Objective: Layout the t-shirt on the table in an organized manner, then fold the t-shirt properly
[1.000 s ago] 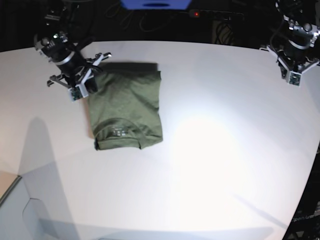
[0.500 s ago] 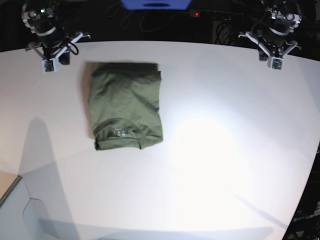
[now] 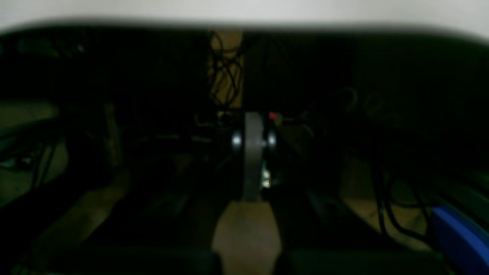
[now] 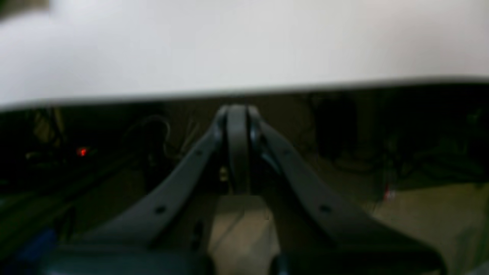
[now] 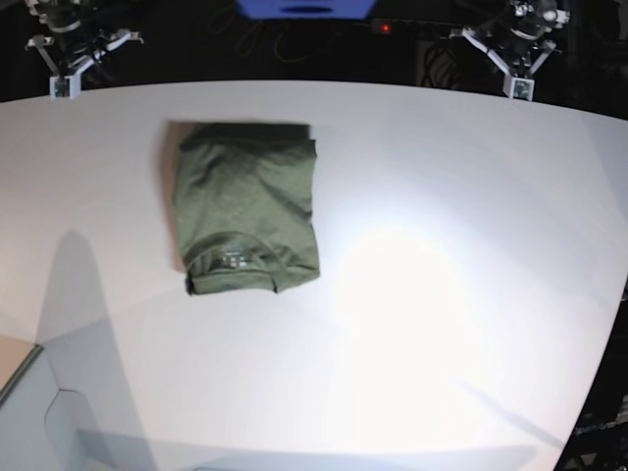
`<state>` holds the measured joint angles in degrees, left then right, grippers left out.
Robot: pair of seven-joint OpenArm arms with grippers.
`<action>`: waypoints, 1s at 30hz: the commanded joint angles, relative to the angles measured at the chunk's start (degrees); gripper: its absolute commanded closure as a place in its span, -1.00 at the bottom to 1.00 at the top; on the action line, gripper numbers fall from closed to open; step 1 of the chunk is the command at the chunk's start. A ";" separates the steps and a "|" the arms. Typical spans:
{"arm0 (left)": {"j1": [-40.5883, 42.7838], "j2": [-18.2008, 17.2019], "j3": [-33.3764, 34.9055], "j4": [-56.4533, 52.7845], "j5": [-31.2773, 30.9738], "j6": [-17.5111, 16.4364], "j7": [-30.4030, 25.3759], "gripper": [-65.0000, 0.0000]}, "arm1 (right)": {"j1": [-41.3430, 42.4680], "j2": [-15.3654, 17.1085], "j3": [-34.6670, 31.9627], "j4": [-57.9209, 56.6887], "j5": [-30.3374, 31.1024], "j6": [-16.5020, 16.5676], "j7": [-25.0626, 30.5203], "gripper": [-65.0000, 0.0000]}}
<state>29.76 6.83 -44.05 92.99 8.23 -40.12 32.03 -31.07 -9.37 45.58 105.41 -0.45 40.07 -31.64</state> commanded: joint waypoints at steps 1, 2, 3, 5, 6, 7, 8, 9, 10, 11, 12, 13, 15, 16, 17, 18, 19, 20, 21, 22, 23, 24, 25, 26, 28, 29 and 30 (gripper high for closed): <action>1.23 0.16 -0.21 1.38 -0.54 0.12 -0.60 1.00 | -0.27 0.37 1.05 0.05 0.40 -0.07 0.91 1.00; 1.58 0.60 -0.30 1.91 -0.54 0.12 -1.31 1.00 | -0.27 0.37 1.41 -0.75 0.40 -0.07 1.09 1.00; 2.02 1.21 -0.39 2.35 -0.54 0.12 -2.54 1.00 | -0.27 0.37 1.85 -1.62 0.32 -0.07 1.79 1.00; 3.96 2.00 -0.30 2.44 -0.45 0.12 -5.61 1.00 | -0.27 0.37 3.16 -3.12 0.23 -0.07 3.29 1.00; 4.48 2.17 -0.30 2.26 -0.45 0.12 -7.20 1.00 | -0.27 0.37 3.60 -4.09 0.23 -0.07 3.90 1.00; 4.84 2.17 -0.21 2.09 -0.45 0.12 -8.25 1.00 | -0.27 0.37 3.78 -5.41 0.23 -0.07 4.34 1.00; 4.92 2.17 -0.21 1.47 -0.45 0.12 -8.69 1.00 | -0.27 0.37 3.96 -6.46 0.14 -0.07 4.52 1.00; 4.92 2.17 -0.21 0.33 -0.45 0.12 -8.69 1.00 | -0.27 0.37 3.96 -8.13 0.14 -0.07 4.87 1.00; 4.92 2.17 -0.21 -0.90 -0.45 0.12 -8.95 1.00 | -0.27 0.37 3.96 -9.54 0.14 -0.07 4.96 1.00; 4.75 2.17 -0.21 -2.31 -0.45 0.12 -9.04 1.00 | -0.27 0.71 3.87 -11.12 0.14 -0.07 5.40 1.00; 4.66 2.00 -0.21 -3.72 -0.45 0.12 -9.04 1.00 | -0.27 1.06 3.78 -12.70 0.14 -0.07 6.01 1.00; 4.66 1.83 -0.21 -5.83 -0.45 0.12 -9.13 1.00 | -0.27 1.15 3.78 -14.28 0.14 -0.07 6.80 1.00; 3.60 1.65 -0.21 -9.61 -0.45 0.12 -10.01 1.00 | -0.18 1.23 3.60 -17.45 0.14 -0.07 8.39 1.00; 2.55 1.13 -0.21 -11.80 -0.27 0.12 -11.50 1.00 | -0.01 1.67 3.60 -19.38 0.05 -0.07 9.18 1.00; 1.76 0.60 -0.21 -14.35 -0.19 0.12 -13.44 1.00 | 0.17 2.29 3.52 -21.58 0.05 -0.07 10.06 1.00; 0.97 0.33 -0.21 -17.34 -0.19 0.12 -15.28 1.00 | 0.26 2.73 3.16 -24.04 0.05 -0.07 10.85 1.00; 0.35 -0.11 -0.21 -20.59 -0.19 0.12 -16.87 1.00 | 0.26 2.99 2.11 -26.59 0.05 -0.07 11.73 1.00; -0.62 -0.63 -0.21 -23.94 -0.10 0.12 -18.45 1.00 | 0.26 3.78 0.88 -28.97 0.05 -0.07 12.69 1.00; -1.32 -0.98 -0.21 -26.40 -0.10 0.12 -19.59 1.00 | 0.26 4.31 0.09 -30.90 0.05 -0.07 13.40 1.00; -1.93 -1.51 -0.21 -29.21 -0.01 0.12 -20.82 1.00 | 0.26 4.75 -0.79 -33.19 0.05 -0.07 14.36 1.00; -2.55 -1.95 -0.21 -32.11 -0.01 0.12 -22.14 1.00 | 0.26 4.84 -1.67 -35.65 0.05 -0.07 15.33 1.00; -3.08 -2.39 -0.21 -34.75 -0.01 0.12 -23.11 1.00 | 0.26 5.01 -2.20 -37.49 0.05 -0.07 16.56 1.00; -3.60 -2.92 -0.21 -37.39 -0.01 0.12 -24.25 1.00 | 0.26 5.01 -2.73 -39.34 0.05 -0.07 18.23 1.00; -4.13 -3.71 -0.21 -40.20 -0.01 0.12 -25.57 1.00 | 0.26 5.01 -3.52 -41.45 0.05 -0.07 20.34 1.00; -5.19 -4.94 -0.12 -45.47 -0.01 0.12 -28.56 1.00 | 0.26 5.19 -4.92 -45.67 0.05 -0.07 25.00 1.00; -5.89 -5.64 -0.12 -48.46 -0.01 0.12 -30.49 1.00 | 0.26 5.54 -5.63 -47.78 0.05 -0.07 27.37 1.00; -6.95 -6.61 -0.12 -52.07 -0.01 0.12 -32.69 1.00 | 0.26 5.54 -6.68 -50.33 0.05 -1.26 29.66 1.00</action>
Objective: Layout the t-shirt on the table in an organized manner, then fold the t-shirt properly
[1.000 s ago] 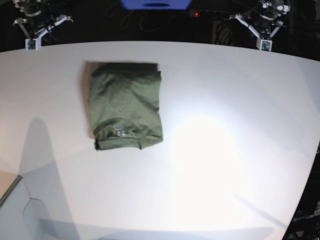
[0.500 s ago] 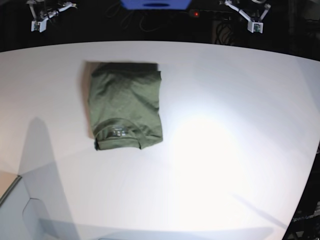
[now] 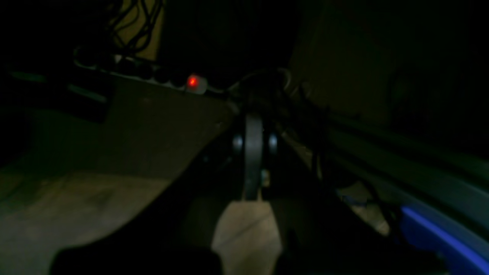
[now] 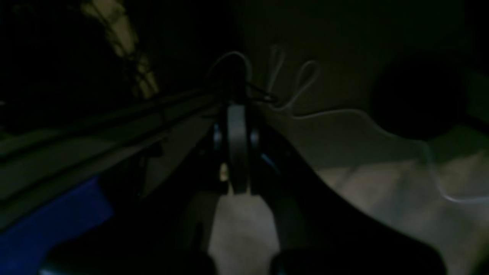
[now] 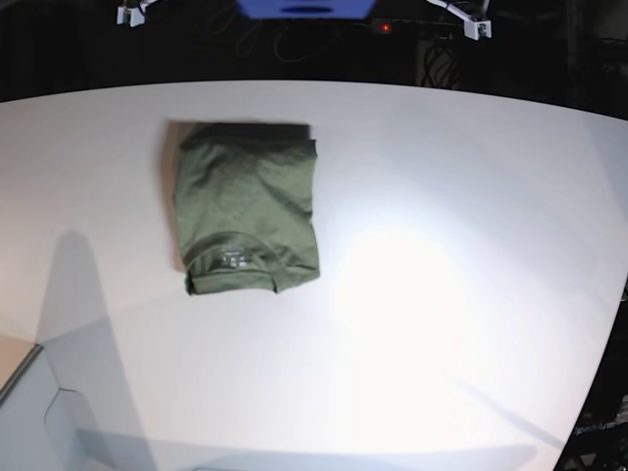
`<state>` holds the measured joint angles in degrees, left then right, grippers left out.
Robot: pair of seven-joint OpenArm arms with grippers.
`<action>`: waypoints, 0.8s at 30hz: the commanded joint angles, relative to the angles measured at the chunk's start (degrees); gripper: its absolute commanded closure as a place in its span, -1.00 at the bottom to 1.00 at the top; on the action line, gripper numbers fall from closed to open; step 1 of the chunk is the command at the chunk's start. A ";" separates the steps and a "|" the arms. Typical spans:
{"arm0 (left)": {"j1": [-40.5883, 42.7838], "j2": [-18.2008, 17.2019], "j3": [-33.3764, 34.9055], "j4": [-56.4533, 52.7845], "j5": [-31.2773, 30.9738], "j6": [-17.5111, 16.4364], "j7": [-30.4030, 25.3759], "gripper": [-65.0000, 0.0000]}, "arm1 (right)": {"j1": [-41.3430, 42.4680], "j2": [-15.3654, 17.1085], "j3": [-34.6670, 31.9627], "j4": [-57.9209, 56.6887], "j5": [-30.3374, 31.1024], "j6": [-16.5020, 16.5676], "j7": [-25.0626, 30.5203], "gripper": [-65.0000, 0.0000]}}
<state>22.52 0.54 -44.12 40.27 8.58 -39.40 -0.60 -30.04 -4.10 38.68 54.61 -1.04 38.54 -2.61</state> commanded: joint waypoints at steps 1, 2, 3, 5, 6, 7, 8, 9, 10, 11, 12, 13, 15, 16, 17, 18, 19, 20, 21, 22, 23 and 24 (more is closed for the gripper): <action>-0.77 -1.11 -0.06 -2.51 -0.36 -0.60 -1.64 1.00 | -0.68 0.45 -0.83 -1.55 0.64 -1.14 2.39 1.00; -2.08 -1.99 -0.06 -6.12 -0.36 -0.60 -3.22 1.00 | 0.02 0.54 -2.32 -3.84 0.64 -3.07 4.33 1.00; -3.58 -3.04 -0.06 -9.81 -0.36 -0.60 -4.45 1.00 | 0.55 0.71 -3.64 -6.30 0.64 -5.18 6.35 1.00; -6.22 -4.62 -0.06 -15.96 -0.36 -0.60 -6.12 1.00 | 1.08 1.77 -5.66 -11.05 0.64 -9.23 9.78 1.00; -7.36 -5.15 -0.06 -18.43 -0.36 -0.60 -6.74 1.00 | 1.95 2.12 -7.16 -13.60 0.64 -11.07 11.80 1.00; -8.33 -5.59 -0.06 -20.36 -0.36 -0.60 -7.44 1.00 | 2.92 2.65 -8.57 -16.50 0.64 -12.48 13.91 1.00; -9.20 -5.94 0.56 -21.85 -0.36 -0.60 -8.59 1.00 | 3.80 3.26 -9.62 -19.75 0.64 -13.27 16.19 1.00; -9.64 -5.94 2.23 -22.56 -0.27 0.41 -9.90 1.00 | 4.50 3.79 -10.15 -22.74 0.64 -13.89 18.30 1.00; -10.00 -6.03 5.57 -23.17 -0.27 2.69 -11.49 1.00 | 5.56 4.41 -10.68 -26.17 0.64 -14.94 21.03 1.00; -10.35 -6.03 9.09 -23.52 -0.27 4.89 -12.54 1.00 | 6.53 4.85 -11.20 -29.25 0.64 -16.08 23.67 1.00; -10.70 -6.03 12.43 -23.52 -0.36 7.27 -13.16 1.00 | 7.23 5.46 -11.99 -31.88 0.64 -17.49 26.22 1.00; -10.88 -6.12 15.85 -23.52 -0.53 10.78 -13.16 1.00 | 8.11 6.16 -13.05 -34.79 0.64 -19.34 28.94 1.00; -11.05 -6.12 20.60 -23.52 -0.62 18.17 -12.19 1.00 | 9.34 7.48 -16.39 -39.27 0.64 -22.68 32.63 1.00; -11.40 -5.94 22.45 -23.61 -0.62 21.86 -11.75 1.00 | 9.87 8.19 -18.15 -40.85 0.64 -24.52 33.69 1.00; -12.02 -5.77 24.21 -23.79 -0.45 25.64 -11.31 1.00 | 10.39 8.98 -19.99 -42.26 0.64 -27.25 34.66 1.00; -12.55 -5.68 25.61 -24.93 -0.71 29.24 -11.14 1.00 | 10.92 9.86 -21.66 -43.05 0.64 -30.41 34.92 1.00; -13.16 -5.68 26.84 -26.69 -0.62 32.06 -11.05 1.00 | 11.36 10.47 -23.07 -43.49 0.64 -33.93 34.83 1.00; -14.48 -5.68 28.07 -28.89 -0.71 34.43 -11.14 1.00 | 11.80 11.18 -24.57 -43.66 0.64 -37.62 34.74 1.00; -16.06 -5.68 28.95 -31.26 -0.71 36.19 -11.14 1.00 | 11.89 11.79 -26.06 -43.75 0.64 -41.05 34.74 1.00; -17.38 -5.68 29.48 -33.55 -0.71 36.98 -11.14 1.00 | 11.89 12.49 -27.99 -43.75 0.64 -44.22 34.74 1.00; -18.26 -5.68 29.57 -35.13 -0.71 37.16 -11.14 1.00 | 11.89 13.11 -30.19 -43.75 0.64 -46.41 34.74 1.00; -18.96 -5.68 29.48 -36.10 -0.53 37.16 -11.14 1.00 | 11.89 13.55 -31.95 -43.84 0.64 -47.56 34.66 1.00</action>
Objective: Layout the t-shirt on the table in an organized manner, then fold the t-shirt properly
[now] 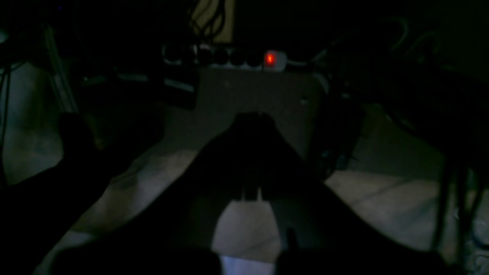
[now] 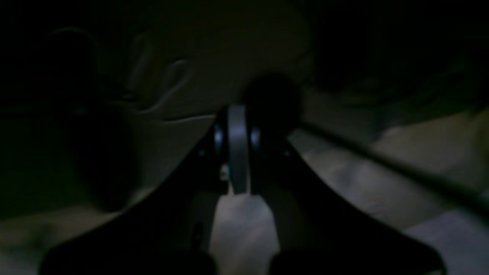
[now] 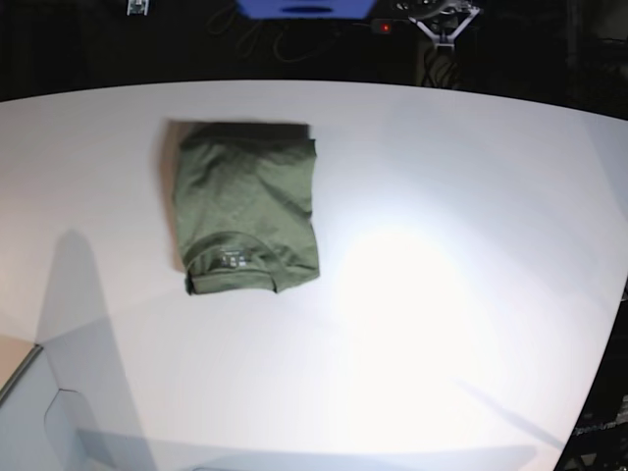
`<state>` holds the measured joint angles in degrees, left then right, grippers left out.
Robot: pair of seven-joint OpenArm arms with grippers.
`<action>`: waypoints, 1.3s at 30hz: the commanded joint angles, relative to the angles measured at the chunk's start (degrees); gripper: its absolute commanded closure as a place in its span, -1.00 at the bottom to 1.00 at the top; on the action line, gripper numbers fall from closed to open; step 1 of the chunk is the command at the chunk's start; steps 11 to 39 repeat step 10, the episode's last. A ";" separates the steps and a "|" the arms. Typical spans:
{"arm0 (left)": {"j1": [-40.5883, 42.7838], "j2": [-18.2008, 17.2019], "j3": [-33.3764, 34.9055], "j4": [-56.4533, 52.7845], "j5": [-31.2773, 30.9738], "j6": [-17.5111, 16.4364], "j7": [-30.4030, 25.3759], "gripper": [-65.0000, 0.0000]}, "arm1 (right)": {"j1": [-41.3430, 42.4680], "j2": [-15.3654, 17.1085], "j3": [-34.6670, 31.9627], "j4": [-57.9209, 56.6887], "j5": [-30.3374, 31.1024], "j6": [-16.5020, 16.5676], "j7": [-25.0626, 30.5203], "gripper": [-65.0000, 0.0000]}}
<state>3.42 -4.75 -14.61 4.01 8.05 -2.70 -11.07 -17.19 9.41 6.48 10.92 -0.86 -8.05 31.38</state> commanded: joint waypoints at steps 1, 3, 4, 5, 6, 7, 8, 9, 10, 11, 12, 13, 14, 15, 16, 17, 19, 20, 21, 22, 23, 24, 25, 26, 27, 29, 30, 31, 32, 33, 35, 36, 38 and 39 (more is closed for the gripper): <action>-0.12 -0.39 -0.03 -0.19 -0.01 0.46 -0.58 1.00 | -0.96 0.39 -0.90 -0.15 0.47 -1.92 0.67 1.00; -0.12 -0.39 -0.03 -0.10 0.08 0.81 -0.49 1.00 | -0.96 0.57 -2.13 -0.15 0.47 -3.51 0.58 1.00; -0.12 -0.39 -0.03 -0.10 -0.10 0.90 -0.49 1.00 | -0.96 0.48 -2.57 -0.15 0.47 -4.30 0.49 1.00; -0.12 -0.39 -0.11 -0.10 -0.10 0.90 -0.49 1.00 | -0.96 0.39 -3.10 -0.15 0.47 -5.35 -0.03 1.00; -0.12 -0.48 -0.11 -0.10 -0.10 0.90 -0.49 1.00 | -0.88 0.39 -3.98 -0.15 0.47 -6.32 -1.18 1.00; -0.12 -0.48 -0.11 -0.10 -0.10 0.90 -0.49 1.00 | -0.44 0.30 -5.12 -0.15 0.47 -7.11 -2.23 1.00; -0.12 -0.56 -0.11 -0.10 -0.10 0.90 -0.49 1.00 | 0.36 -0.22 -6.79 -0.15 0.47 -7.73 -3.29 1.00; -0.12 -0.56 -0.11 -0.10 -0.10 0.90 -0.49 1.00 | 0.62 -0.66 -7.67 -0.15 0.47 -8.17 -3.90 1.00; -0.12 -0.65 0.06 -0.10 -0.10 0.90 -0.49 1.00 | 0.88 -1.01 -8.37 -0.15 0.47 -8.34 -4.43 1.00; -0.12 -0.65 0.06 -0.10 -0.10 0.90 -0.49 1.00 | 0.88 -1.01 -8.37 -0.15 0.47 -8.34 -4.43 1.00; -0.12 -0.65 0.06 -0.10 -0.10 0.90 -0.49 1.00 | 0.88 -1.01 -8.37 -0.15 0.47 -8.34 -4.43 1.00; -0.12 -0.65 0.06 -0.10 -0.10 0.90 -0.49 1.00 | 0.88 -1.01 -8.37 -0.15 0.47 -8.34 -4.43 1.00; -0.12 -0.65 0.06 -0.10 -0.10 0.90 -0.49 1.00 | 0.88 -1.01 -8.37 -0.15 0.47 -8.34 -4.43 1.00; -0.12 -0.65 0.06 -0.10 -0.10 0.90 -0.49 1.00 | 0.88 -1.01 -8.37 -0.15 0.47 -8.34 -4.43 1.00; -0.12 -0.65 0.06 -0.10 -0.10 0.90 -0.49 1.00 | 0.88 -1.01 -8.37 -0.15 0.47 -8.34 -4.43 1.00; -0.12 -0.65 0.06 -0.10 -0.10 0.90 -0.49 1.00 | 0.88 -1.01 -8.37 -0.15 0.47 -8.34 -4.43 1.00; -0.12 -0.65 0.06 -0.10 -0.10 0.90 -0.49 1.00 | 0.88 -1.01 -8.37 -0.15 0.47 -8.34 -4.43 1.00; -0.12 -0.65 0.06 -0.10 -0.10 0.90 -0.49 1.00 | 0.88 -1.01 -8.37 -0.15 0.47 -8.34 -4.43 1.00; -0.12 -0.65 0.06 -0.10 -0.10 0.90 -0.49 1.00 | 0.88 -1.01 -8.37 -0.15 0.47 -8.34 -4.43 1.00; -0.12 -0.65 0.06 -0.10 -0.10 0.90 -0.49 1.00 | 0.88 -1.01 -8.37 -0.15 0.47 -8.34 -4.43 1.00; -0.12 -0.65 0.06 -0.10 -0.10 0.90 -0.49 1.00 | 0.88 -1.01 -8.37 -0.15 0.47 -8.34 -4.43 1.00; -0.12 -0.65 0.06 -0.10 -0.10 0.90 -0.49 1.00 | 0.88 -1.01 -8.37 -0.15 0.47 -8.34 -4.43 1.00; -0.12 -0.65 0.06 -0.10 -0.10 0.90 -0.49 1.00 | 0.88 -1.01 -8.37 -0.15 0.47 -8.34 -4.43 1.00; -0.12 -0.65 0.06 -0.10 -0.10 0.90 -0.49 1.00 | 0.88 -1.01 -8.37 -0.15 0.47 -8.34 -4.43 1.00; -0.12 -0.65 0.06 -0.10 -0.10 0.90 -0.49 1.00 | 0.88 -1.01 -8.37 -0.15 0.47 -8.34 -4.43 1.00; -0.12 -0.65 0.06 -0.10 -0.10 0.90 -0.49 1.00 | 0.88 -1.01 -8.37 -0.15 0.47 -8.34 -4.43 1.00; -0.12 -0.65 0.06 -0.10 -0.10 0.90 -0.49 1.00 | 0.88 -1.01 -8.37 -0.15 0.47 -8.34 -4.43 1.00; -0.12 -0.65 0.06 -0.10 -0.10 0.90 -0.49 1.00 | 0.88 -1.01 -8.37 -0.15 0.47 -8.34 -4.43 1.00; -0.12 -0.65 0.06 -0.10 -0.10 0.90 -0.49 1.00 | 0.88 -1.01 -8.37 -0.15 0.47 -8.34 -4.43 1.00; -0.12 -0.65 0.06 -0.10 -0.10 0.90 -0.49 1.00 | 0.88 -1.01 -8.37 -0.15 0.47 -8.34 -4.43 1.00; -0.12 -0.65 0.06 -0.10 -0.10 0.90 -0.49 1.00 | 0.88 -1.01 -8.37 -0.15 0.47 -8.34 -4.43 1.00; -0.12 -0.65 0.06 -0.10 -0.10 0.90 -0.49 1.00 | 0.88 -1.01 -8.37 -0.15 0.47 -8.34 -4.43 1.00; -0.12 -0.65 0.06 -0.10 -0.10 0.90 -0.49 1.00 | 0.88 -1.01 -8.37 -0.15 0.47 -8.34 -4.43 1.00; -0.12 -0.65 0.06 -0.10 -0.10 0.90 -0.49 1.00 | 0.88 -1.01 -8.37 -0.15 0.47 -8.34 -4.43 1.00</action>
